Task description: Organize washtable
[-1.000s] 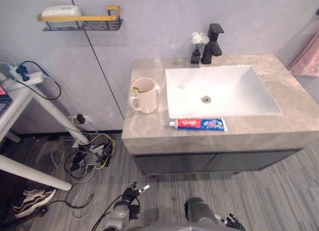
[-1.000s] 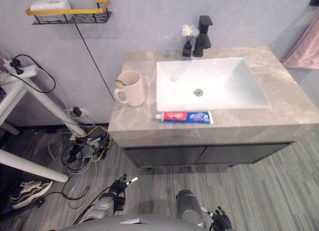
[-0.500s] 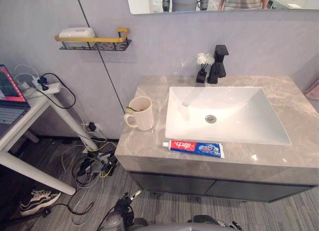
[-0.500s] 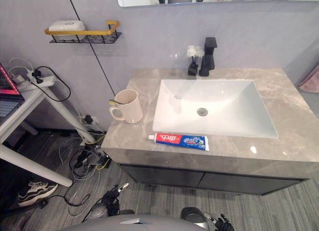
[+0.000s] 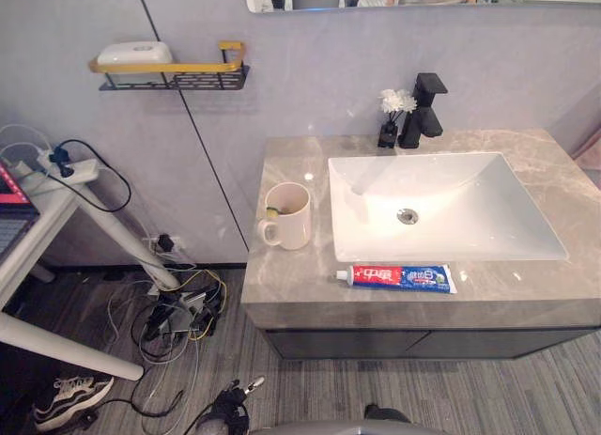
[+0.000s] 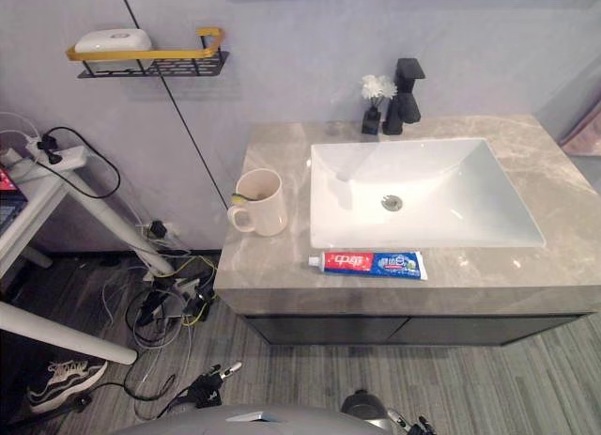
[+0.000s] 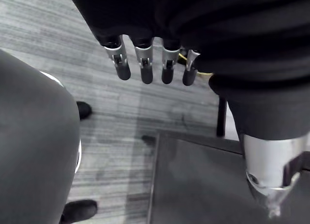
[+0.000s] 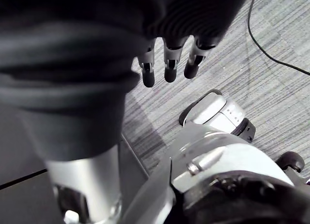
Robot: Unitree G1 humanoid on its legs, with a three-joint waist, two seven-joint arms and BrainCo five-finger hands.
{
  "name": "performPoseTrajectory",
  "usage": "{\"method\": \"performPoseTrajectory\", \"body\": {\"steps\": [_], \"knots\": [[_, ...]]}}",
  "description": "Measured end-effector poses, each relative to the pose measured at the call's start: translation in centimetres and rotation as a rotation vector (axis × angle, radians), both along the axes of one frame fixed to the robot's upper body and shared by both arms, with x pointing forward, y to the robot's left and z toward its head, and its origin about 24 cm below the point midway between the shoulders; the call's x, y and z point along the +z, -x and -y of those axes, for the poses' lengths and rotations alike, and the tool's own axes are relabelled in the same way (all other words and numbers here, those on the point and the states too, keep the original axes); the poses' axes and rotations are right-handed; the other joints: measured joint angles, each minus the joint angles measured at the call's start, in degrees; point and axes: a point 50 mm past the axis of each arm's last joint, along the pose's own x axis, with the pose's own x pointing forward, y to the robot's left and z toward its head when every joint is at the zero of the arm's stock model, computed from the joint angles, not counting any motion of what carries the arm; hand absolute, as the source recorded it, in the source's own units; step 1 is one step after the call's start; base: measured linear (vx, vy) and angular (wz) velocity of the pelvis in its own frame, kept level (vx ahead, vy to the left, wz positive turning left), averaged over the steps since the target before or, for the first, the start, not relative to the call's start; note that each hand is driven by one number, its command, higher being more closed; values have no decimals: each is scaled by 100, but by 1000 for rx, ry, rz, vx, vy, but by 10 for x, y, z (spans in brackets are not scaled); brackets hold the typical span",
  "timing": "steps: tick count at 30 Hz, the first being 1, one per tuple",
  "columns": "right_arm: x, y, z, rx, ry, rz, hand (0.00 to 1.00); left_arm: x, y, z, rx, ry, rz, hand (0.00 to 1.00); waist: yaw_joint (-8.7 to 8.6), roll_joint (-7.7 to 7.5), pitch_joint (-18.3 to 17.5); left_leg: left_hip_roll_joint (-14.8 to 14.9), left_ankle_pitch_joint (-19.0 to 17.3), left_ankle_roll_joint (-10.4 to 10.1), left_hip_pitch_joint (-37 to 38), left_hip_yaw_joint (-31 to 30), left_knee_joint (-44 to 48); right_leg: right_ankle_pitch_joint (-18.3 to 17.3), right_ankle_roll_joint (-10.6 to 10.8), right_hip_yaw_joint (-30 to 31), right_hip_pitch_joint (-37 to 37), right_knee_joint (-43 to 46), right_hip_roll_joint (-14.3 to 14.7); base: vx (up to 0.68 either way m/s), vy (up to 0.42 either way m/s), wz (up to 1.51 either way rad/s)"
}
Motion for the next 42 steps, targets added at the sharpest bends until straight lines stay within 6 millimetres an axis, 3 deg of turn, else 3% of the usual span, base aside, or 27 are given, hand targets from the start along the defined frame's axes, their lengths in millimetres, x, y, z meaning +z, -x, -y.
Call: {"method": "performPoseTrajectory", "body": {"steps": [8, 14, 19, 22, 23, 24, 26, 27, 28, 29, 30, 32, 33, 35, 36, 38, 42], "knots": [[0, -2, 0, 43, 9, -6, 0, 0, 0, 0, 41, 11, 8, 0, 24, -40, -27, 13, 0, 0, 75, -57, -54, 16, -15, -78, 154, -158, 13, 54, -14, 3], [0, -3, -4, 88, 11, -11, 0, 0, 6, -11, 181, 3, 13, 0, 134, -187, -110, -4, 26, 18, 68, -226, -49, 35, -9, -278, 224, -190, -38, -50, 9, 13], [-1, -1, -5, 95, 14, -17, 0, 2, 23, -30, 430, -23, 23, 0, 151, -244, -153, -27, 148, 31, -13, -416, -113, 54, -5, -442, 232, -258, -68, -53, 3, 19], [-1, 1, -5, 92, 16, -21, 0, 17, 13, -50, 555, -60, 160, 0, 150, -246, -158, -24, 220, 27, -77, -544, -152, 54, -12, -585, 233, -254, -73, -36, -16, 24], [0, 2, -5, 91, 17, -23, 0, 26, 4, -59, 585, -78, 236, 0, 152, -240, -162, -24, 242, 28, -127, -619, -147, 53, -15, -628, 230, -252, -73, -33, -17, 34], [0, 2, -4, 93, 19, -22, 0, 48, -12, -74, 621, -121, 389, 0, 166, -239, -162, -21, 267, 28, -173, -674, -148, 53, -19, -685, 227, -247, -71, -28, -18, 29], [0, 2, -3, 97, 22, -21, 0, 74, -25, -89, 655, -169, 537, 0, 200, -220, -169, -17, 271, 28, -188, -711, -144, 60, -28, -713, 236, -235, -66, -10, -13, 13], [0, 4, -2, 98, 24, -24, 0, 101, -36, -101, 710, -215, 686, 0, 264, -188, -200, -17, 271, 28, -194, -715, -141, 61, -30, -717, 236, -230, -67, 2, -8, 4], [0, 4, -2, 98, 23, -24, 0, 113, -40, -106, 724, -240, 744, 0, 284, -184, -208, -17, 271, 28, -192, -719, -139, 61, -30, -717, 242, -226, -67, 5, -4, 4], [0, 4, -1, 102, 21, -22, 0, 138, -46, -113, 735, -291, 856, 0, 294, -183, -213, -18, 270, 28, -193, -738, -137, 61, -31, -736, 294, -224, -70, 5, -4, 6], [1, 4, -1, 104, 19, -20, 0, 151, -50, -116, 726, -323, 909, 0, 293, -164, -204, -19, 270, 29, -191, -762, -136, 61, -32, -751, 314, -230, -71, 9, -5, 9], [1, 2, -1, 111, 16, -4, 0, 207, -61, -116, 642, -477, 1126, 0, 303, -185, -223, -19, 269, 27, -209, -791, -117, 47, -51, -759, 333, -206, -71, 8, -4, 9], [1, 1, -1, 115, 12, 3, 0, 221, -63, -114, 611, -520, 1180, 0, 304, -181, -221, -19, 269, 27, -211, -801, -111, 43, -55, -762, 332, -193, -71, -3, -3, 6], [2, 1, -1, 118, 7, 15, 0, 271, -73, -93, 494, -622, 1392, 0, 300, -166, -225, -20, 267, 25, -221, -835, -75, 32, -66, -775, 342, -160, -71, -15, -3, 6], [2, 1, -1, 118, 5, 16, 0, 283, -76, -85, 450, -645, 1450, 0, 297, -160, -223, -20, 267, 25, -228, -853, -63, 30, -69, -794, 352, -158, -72, -29, -6, 12], [2, 1, 0, 123, -3, 22, 0, 322, -86, -47, 259, -653, 1677, 0, 275, -130, -219, -20, 267, 25, -236, -952, -20, -13, -89, -896, 423, -122, -76, -39, -8, 21], [3, 3, 6, 135, -1, 22, 0, 348, -93, 3, -28, -552, 1884, 0, 265, -27, -283, -8, 268, 24, -220, -992, -23, -58, -93, -911, 428, -52, -62, -30, -8, 6]]}}
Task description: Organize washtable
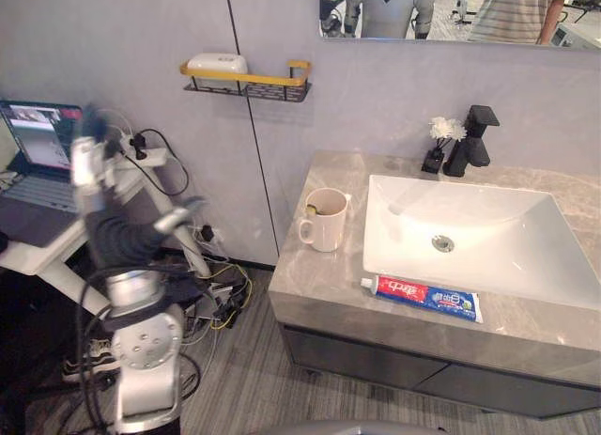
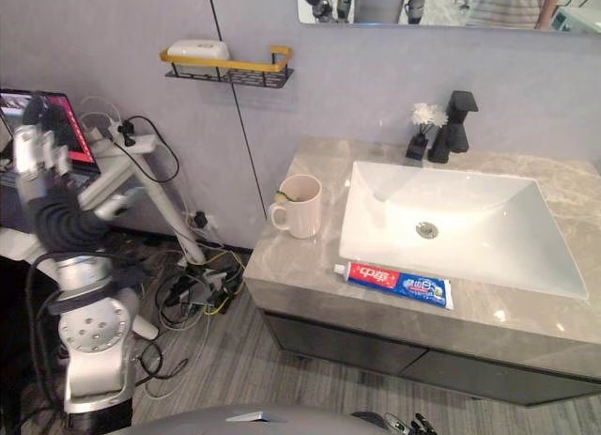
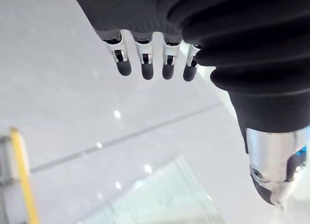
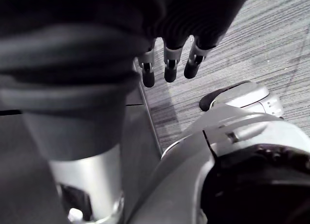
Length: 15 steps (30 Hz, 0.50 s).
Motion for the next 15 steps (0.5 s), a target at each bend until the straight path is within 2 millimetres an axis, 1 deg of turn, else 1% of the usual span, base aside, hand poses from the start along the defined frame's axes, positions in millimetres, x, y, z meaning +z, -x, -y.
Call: {"method": "performPoseTrajectory", "body": {"steps": [2, 3, 4, 5, 6, 7, 9, 12, 13, 15], "knots": [[0, 3, 3, 1, 4, -8, 0, 4, -4, 33, -155, -155, 7, 0, -22, 69, -44, 0, 0, 0, 9, -3, -7, 0, 0, 0, 17, 2, 0, 0, 0, 0], [1, 3, 3, 1, 5, -9, 0, 5, -4, 42, -192, -207, 13, 0, -30, 78, -49, 0, 0, 0, 11, -6, -12, 0, 0, -3, 27, 2, 0, 0, 0, 0], [1, 2, 3, 4, 1, -7, 0, 7, -3, 59, -303, -280, 22, 0, -59, 81, -51, 2, 0, 0, 17, -12, -14, -1, 1, -9, 37, -1, 2, 0, 0, 0], [1, 2, 3, 5, -2, -5, 0, 7, -3, 68, -353, -307, 28, 0, -80, 80, -51, 3, 0, 0, 19, -12, -17, -1, 1, -9, 38, -2, 3, 0, 0, 0], [0, 2, 3, 8, -7, -3, 0, 9, -2, 85, -434, -395, 50, 0, -132, 77, -52, 3, 0, 0, 24, -7, -34, -1, 1, -5, 38, -9, 3, 0, 0, 0], [0, 2, 3, 8, -8, -3, 0, 8, -3, 93, -467, -430, 56, 0, -133, 77, -53, 3, 0, 0, 27, -2, -38, -1, 2, 1, 38, -12, 3, 0, 0, 0], [0, 1, 2, 9, -13, -7, 0, 4, -9, 117, -568, -562, 60, 0, -175, 70, -56, 3, 5, -6, 37, 10, -64, -1, 2, 13, 31, -15, 2, -1, 3, -2], [0, 1, 2, 7, -14, -9, 0, -2, -12, 137, -656, -687, 50, 0, -222, 68, -59, 3, 25, -12, 35, 23, -116, 0, 2, 22, -2, -20, 5, 0, 0, 0], [0, 1, 2, 7, -14, -8, 0, -6, -14, 145, -693, -738, 37, 0, -263, 66, -60, 3, 35, -16, 35, 27, -131, 0, 2, 25, -11, -22, 7, 45, -10, -4], [0, 0, 2, 7, -15, -7, 0, -12, -16, 153, -718, -832, 26, 0, -299, 64, -62, 8, 53, -22, 52, 61, -122, 2, 0, 58, -33, -20, 15, 52, -11, -8]]}}
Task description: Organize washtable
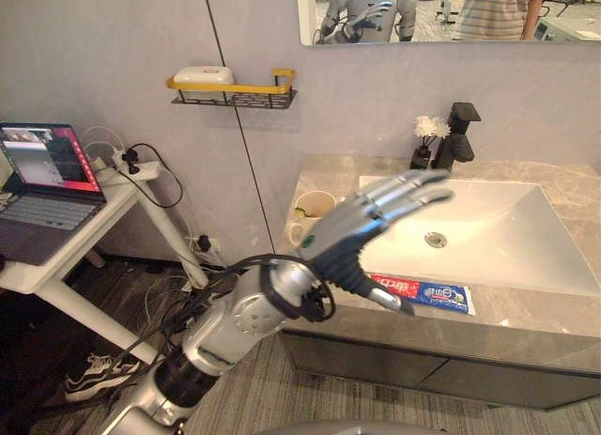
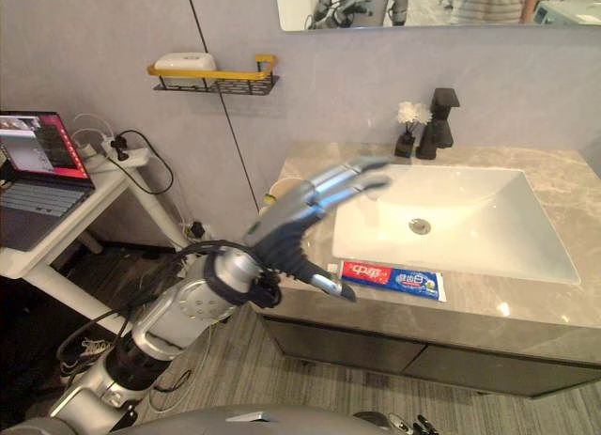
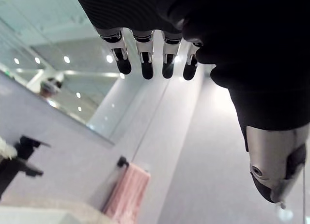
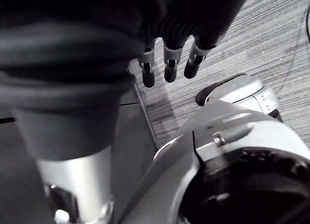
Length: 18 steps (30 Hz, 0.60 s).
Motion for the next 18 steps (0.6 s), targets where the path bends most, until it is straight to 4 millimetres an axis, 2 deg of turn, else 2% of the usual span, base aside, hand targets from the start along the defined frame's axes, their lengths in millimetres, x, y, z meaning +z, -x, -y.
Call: {"method": "performPoseTrajectory", "body": {"steps": [6, 10, 14, 18], "knots": [[-1, 1, -1, -25, -10, -9, 0, -18, -8, 10, -24, -141, -60, 0, -11, -13, -16, 5, -7, 3, 22, 153, -13, 2, -3, 146, -72, 9, 13, 32, -2, -11], [-1, 2, 0, -47, -10, -9, 0, -41, -15, 17, -13, -215, -151, 0, -17, -15, -15, 5, -12, 9, 46, 174, -18, 0, -3, 170, -70, 23, 12, -8, 4, -2], [-1, 0, 0, -52, -4, -7, 0, -83, -30, 17, 54, -347, -295, 0, -148, -16, -9, 5, -11, 10, 92, 223, -58, -38, -75, 203, -85, 2, 17, -28, 10, -6], [-1, 5, 0, -65, 0, -30, 0, -102, -34, 14, 86, -423, -356, 0, -177, -31, 10, 4, -13, 12, 172, 305, -146, -37, -74, 248, -85, -54, 24, 7, 5, -10]]}}
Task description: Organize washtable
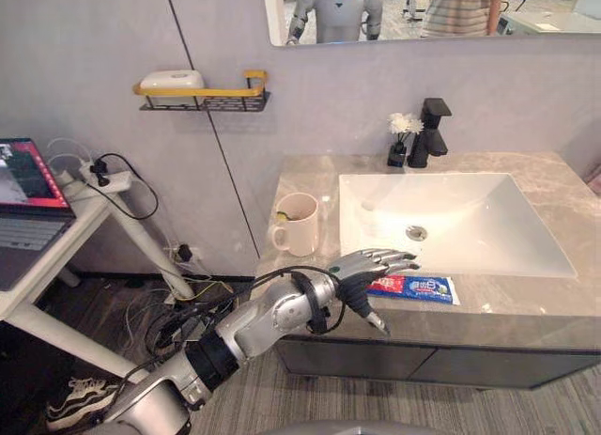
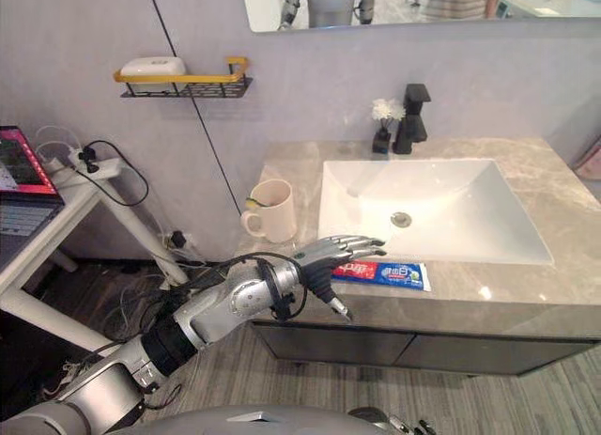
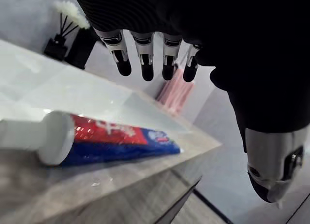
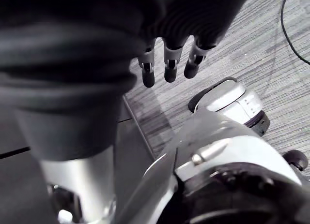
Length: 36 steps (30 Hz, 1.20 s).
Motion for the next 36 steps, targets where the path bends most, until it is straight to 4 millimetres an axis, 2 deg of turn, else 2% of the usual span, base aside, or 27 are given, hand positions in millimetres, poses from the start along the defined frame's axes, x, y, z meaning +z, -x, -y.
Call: {"method": "performPoseTrajectory", "body": {"steps": [4, 9, 10, 29, 36], "knots": [[-1, 1, -3, -23, -10, -4, 0, -8, -4, -3, 29, -18, -38, 0, -63, -44, 45, -1, 0, -1, 19, 0, -35, 44, 67, -18, 5, -46, 0, 61, -11, 1], [-2, -5, -7, -38, -21, 17, 0, -16, -9, -4, 77, -16, -94, 0, -115, -39, 98, -4, -4, 2, 37, 25, -66, 68, 58, -20, 44, -106, 0, 67, -13, 0], [-2, -5, -7, -38, -20, 18, 0, -16, -11, -5, 88, -10, -101, 0, -116, -76, 182, -4, -16, 9, 63, 28, -66, 74, 54, -24, 90, -143, 0, 0, 0, 0], [-1, -6, -5, -58, -12, 24, 0, -9, -13, 3, 105, 57, -122, 0, -162, 33, 359, -4, -48, 24, 74, 153, -74, 126, 74, 16, 100, -249, -4, 1, 0, 0], [-1, -7, -5, -66, -13, 27, 0, -18, -15, 0, 126, 42, -162, 0, -274, 37, 360, -5, -48, 24, 70, 170, -80, 136, 89, 24, 90, -257, -6, 0, 0, -1]]}}
